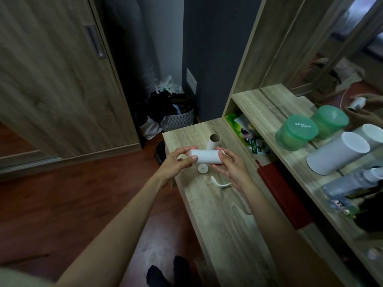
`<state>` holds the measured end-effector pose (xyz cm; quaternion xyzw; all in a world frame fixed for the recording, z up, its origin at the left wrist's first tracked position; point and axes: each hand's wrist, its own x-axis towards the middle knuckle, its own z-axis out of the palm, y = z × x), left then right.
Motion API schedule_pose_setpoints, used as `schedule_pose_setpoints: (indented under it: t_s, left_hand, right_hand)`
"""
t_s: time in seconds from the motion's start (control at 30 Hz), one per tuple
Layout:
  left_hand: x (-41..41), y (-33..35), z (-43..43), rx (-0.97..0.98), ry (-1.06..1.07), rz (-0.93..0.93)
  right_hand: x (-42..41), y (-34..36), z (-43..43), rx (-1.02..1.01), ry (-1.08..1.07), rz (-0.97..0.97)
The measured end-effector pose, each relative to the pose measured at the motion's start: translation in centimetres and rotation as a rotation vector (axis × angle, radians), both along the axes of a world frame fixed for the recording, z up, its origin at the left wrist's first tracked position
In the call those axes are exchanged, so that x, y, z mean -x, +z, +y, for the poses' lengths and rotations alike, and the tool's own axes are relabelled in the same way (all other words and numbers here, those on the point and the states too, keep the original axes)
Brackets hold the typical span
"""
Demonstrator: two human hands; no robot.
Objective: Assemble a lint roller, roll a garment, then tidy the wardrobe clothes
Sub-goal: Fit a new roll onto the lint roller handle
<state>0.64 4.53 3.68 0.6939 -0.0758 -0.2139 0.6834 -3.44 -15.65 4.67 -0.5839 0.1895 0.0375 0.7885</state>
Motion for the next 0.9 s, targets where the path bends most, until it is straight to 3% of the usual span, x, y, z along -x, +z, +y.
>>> schedule_pose_setpoints:
  t_s: [0.5, 0.9]
  left_hand:
    - [-0.5, 0.0, -0.3, -0.024, -0.047, 0.019]
    - [-0.4, -1.7, -2.2, 0.003, 0.17, 0.061]
  right_hand:
    - [-0.1, 0.2, -0.6, 0.023, 0.007, 0.016]
    - [0.1, -0.7, -1.0, -0.003, -0.085, 0.013]
